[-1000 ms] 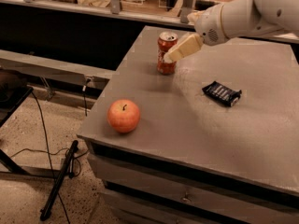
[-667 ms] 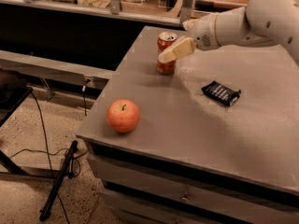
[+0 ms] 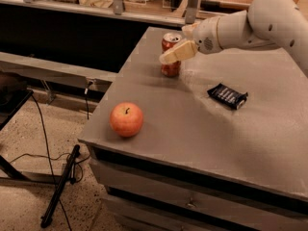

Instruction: Move coke can near apple

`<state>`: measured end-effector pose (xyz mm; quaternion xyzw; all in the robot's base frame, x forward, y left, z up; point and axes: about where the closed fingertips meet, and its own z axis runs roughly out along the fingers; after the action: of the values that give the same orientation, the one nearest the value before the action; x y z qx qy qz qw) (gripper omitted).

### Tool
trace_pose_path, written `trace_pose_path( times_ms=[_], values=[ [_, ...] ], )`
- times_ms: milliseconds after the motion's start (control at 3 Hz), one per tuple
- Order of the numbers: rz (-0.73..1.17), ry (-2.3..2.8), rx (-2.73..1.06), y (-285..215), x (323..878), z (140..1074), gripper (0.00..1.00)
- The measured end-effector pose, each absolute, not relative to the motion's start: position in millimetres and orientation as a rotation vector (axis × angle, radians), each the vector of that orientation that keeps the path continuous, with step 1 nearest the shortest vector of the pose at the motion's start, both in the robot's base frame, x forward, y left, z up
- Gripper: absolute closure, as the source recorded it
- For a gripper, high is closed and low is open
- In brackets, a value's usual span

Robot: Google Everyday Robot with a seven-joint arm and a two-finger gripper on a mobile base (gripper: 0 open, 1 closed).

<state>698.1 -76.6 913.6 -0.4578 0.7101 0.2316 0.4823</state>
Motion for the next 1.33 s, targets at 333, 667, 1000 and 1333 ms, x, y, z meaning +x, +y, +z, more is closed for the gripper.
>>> trace_pose_path(
  times_ms=[333, 667, 1000, 1333],
  values=[
    [0.569, 1.73, -1.119, -74, 698, 913, 0.38],
    [0.578, 1.762, -1.125, -72, 699, 908, 0.61],
    [0.604, 1.773, -1.139, -68, 694, 914, 0.84],
    [0.627, 1.738, -1.174, -62, 664, 931, 1.0]
  ],
)
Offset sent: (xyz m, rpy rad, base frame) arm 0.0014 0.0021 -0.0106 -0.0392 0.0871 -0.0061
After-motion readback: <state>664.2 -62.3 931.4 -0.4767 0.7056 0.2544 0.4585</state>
